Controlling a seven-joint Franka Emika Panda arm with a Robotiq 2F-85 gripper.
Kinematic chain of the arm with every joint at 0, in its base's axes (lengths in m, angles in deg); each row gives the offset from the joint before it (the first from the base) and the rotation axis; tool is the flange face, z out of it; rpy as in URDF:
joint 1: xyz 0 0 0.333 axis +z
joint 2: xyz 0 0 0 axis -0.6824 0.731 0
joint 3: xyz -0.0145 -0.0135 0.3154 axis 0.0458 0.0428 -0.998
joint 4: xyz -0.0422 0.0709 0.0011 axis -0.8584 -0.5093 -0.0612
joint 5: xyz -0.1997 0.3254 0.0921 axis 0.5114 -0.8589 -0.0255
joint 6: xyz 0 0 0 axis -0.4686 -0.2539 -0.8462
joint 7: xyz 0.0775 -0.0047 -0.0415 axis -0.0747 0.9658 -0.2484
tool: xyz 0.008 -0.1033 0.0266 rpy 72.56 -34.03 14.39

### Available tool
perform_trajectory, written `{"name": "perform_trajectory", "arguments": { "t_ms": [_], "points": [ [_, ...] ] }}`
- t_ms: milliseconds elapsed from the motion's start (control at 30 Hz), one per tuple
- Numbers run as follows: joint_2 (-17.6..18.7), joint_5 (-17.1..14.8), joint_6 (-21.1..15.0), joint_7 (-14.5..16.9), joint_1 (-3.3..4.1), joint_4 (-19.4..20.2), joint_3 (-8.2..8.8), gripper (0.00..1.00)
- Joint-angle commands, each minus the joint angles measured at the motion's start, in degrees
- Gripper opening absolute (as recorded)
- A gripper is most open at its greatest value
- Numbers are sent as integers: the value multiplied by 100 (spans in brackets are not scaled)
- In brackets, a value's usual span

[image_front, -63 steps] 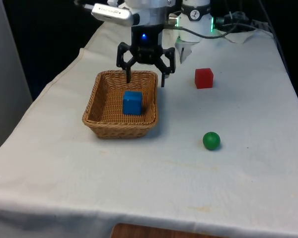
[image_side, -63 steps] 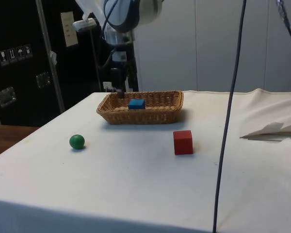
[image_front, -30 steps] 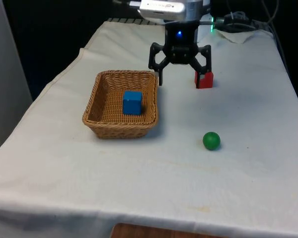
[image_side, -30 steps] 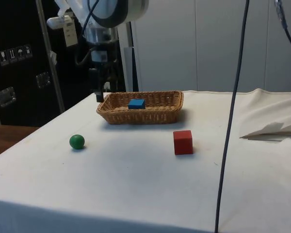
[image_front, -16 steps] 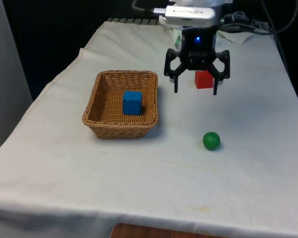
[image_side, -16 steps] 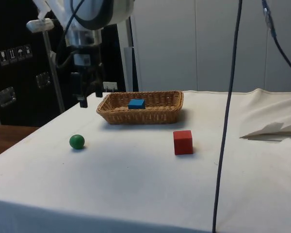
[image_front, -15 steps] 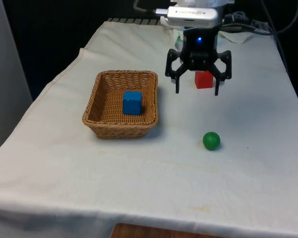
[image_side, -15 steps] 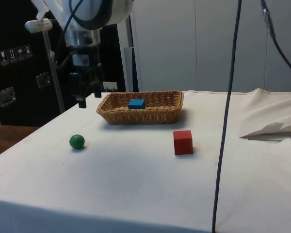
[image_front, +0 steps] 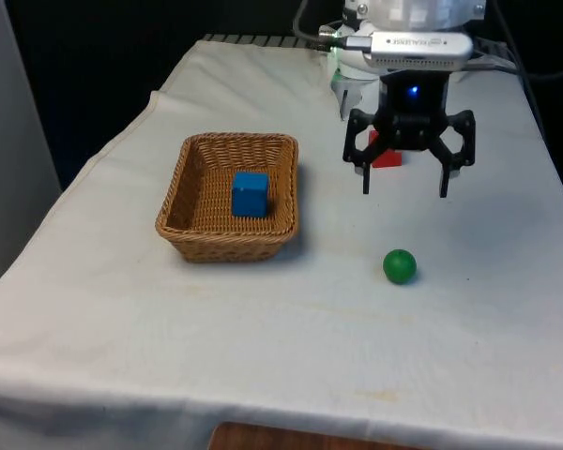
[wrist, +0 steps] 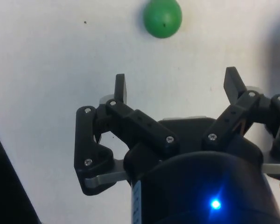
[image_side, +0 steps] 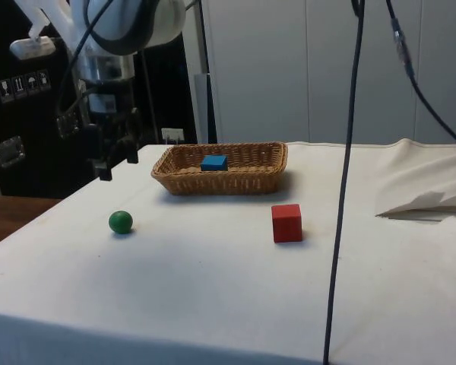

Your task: Place all non-red objects into the basket.

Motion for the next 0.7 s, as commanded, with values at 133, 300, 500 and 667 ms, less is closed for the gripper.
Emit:
{"name": "perform_trajectory", "arguments": {
  "t_ms": [133, 300, 500, 667],
  "points": [
    [201, -40, 0, -6, -17, -166, -34, 100],
    [390, -109, -29, 11, -34, -315, -52, 100],
    [544, -201, -74, 29, -34, -401, -69, 100],
    [596, -212, -109, 23, -34, -407, -86, 100]
  ]
}}
